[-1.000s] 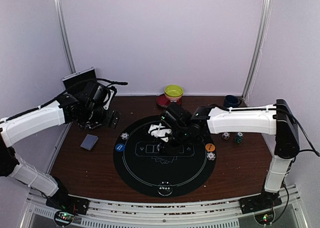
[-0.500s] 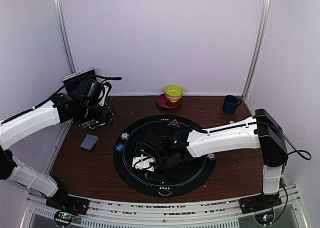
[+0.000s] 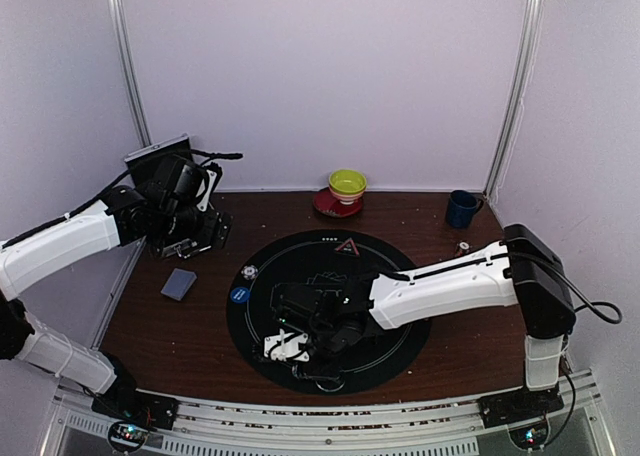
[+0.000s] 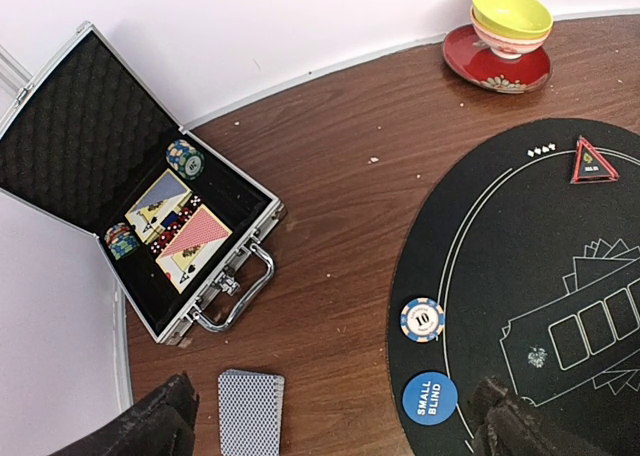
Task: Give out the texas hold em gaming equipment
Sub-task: Place the poker chips pile in the dealer area.
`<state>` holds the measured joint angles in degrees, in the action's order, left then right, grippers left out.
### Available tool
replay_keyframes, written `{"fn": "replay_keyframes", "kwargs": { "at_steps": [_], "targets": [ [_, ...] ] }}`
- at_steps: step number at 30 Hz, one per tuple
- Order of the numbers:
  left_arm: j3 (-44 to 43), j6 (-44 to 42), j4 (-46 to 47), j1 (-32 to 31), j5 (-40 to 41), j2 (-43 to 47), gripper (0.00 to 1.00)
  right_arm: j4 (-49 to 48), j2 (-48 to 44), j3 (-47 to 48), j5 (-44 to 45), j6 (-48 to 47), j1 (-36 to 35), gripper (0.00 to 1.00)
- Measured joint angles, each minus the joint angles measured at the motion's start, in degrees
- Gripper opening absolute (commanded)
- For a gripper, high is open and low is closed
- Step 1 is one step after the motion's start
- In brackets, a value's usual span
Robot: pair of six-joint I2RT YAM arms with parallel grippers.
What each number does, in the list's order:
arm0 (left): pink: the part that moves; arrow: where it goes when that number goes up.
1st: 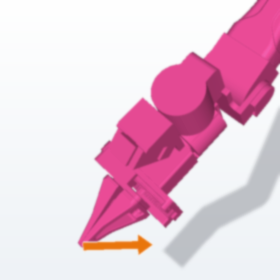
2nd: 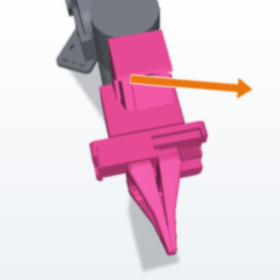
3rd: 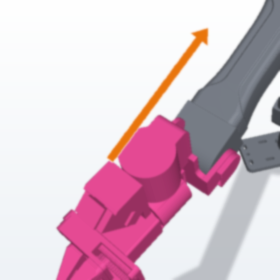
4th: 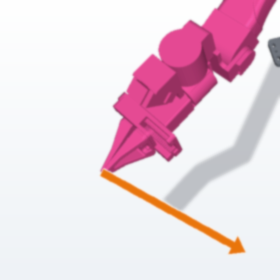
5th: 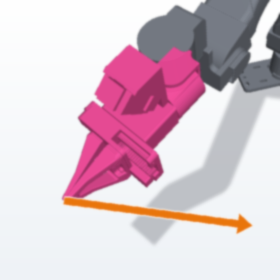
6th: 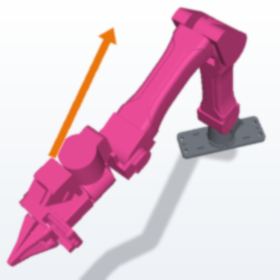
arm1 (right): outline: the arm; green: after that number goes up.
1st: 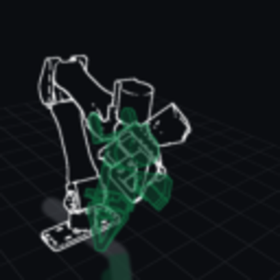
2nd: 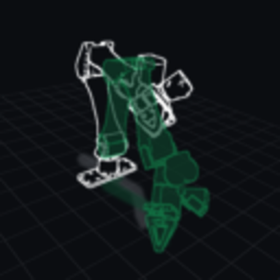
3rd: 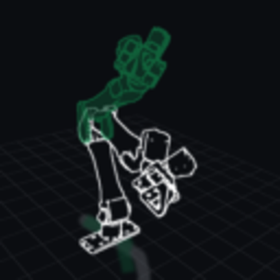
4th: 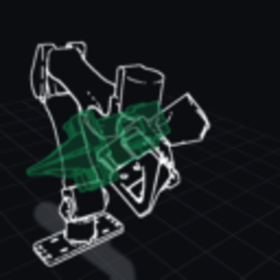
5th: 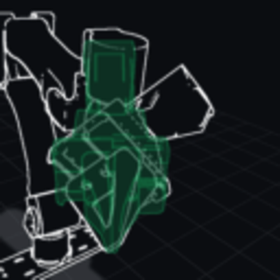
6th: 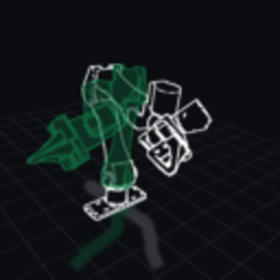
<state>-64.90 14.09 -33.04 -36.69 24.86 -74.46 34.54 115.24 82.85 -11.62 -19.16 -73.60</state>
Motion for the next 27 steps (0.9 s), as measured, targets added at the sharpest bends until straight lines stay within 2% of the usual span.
{"fn": "replay_keyframes", "kwargs": {
  "at_steps": [14, 16, 22, 27],
  "targets": [
    [0.00, 0.00, 0.00, 0.00, -0.04, 0.00, 0.98, -0.04, 2.58, 0.04, -0.02, -0.57, -1.22, 0.39],
    [0.00, 0.00, 0.00, 0.02, -0.07, 0.00, 0.98, -0.04, 2.58, 0.04, 0.00, -0.59, -1.25, 0.44],
    [0.00, 0.00, 0.00, 0.02, -0.20, 0.00, 0.98, -0.11, 2.62, 0.11, 0.11, -0.90, -1.27, 0.68],
    [0.00, 0.00, 0.00, 0.02, -0.20, 0.00, 0.98, 0.26, 2.62, 0.15, 0.04, -1.20, -1.40, 0.82]
  ]
}}
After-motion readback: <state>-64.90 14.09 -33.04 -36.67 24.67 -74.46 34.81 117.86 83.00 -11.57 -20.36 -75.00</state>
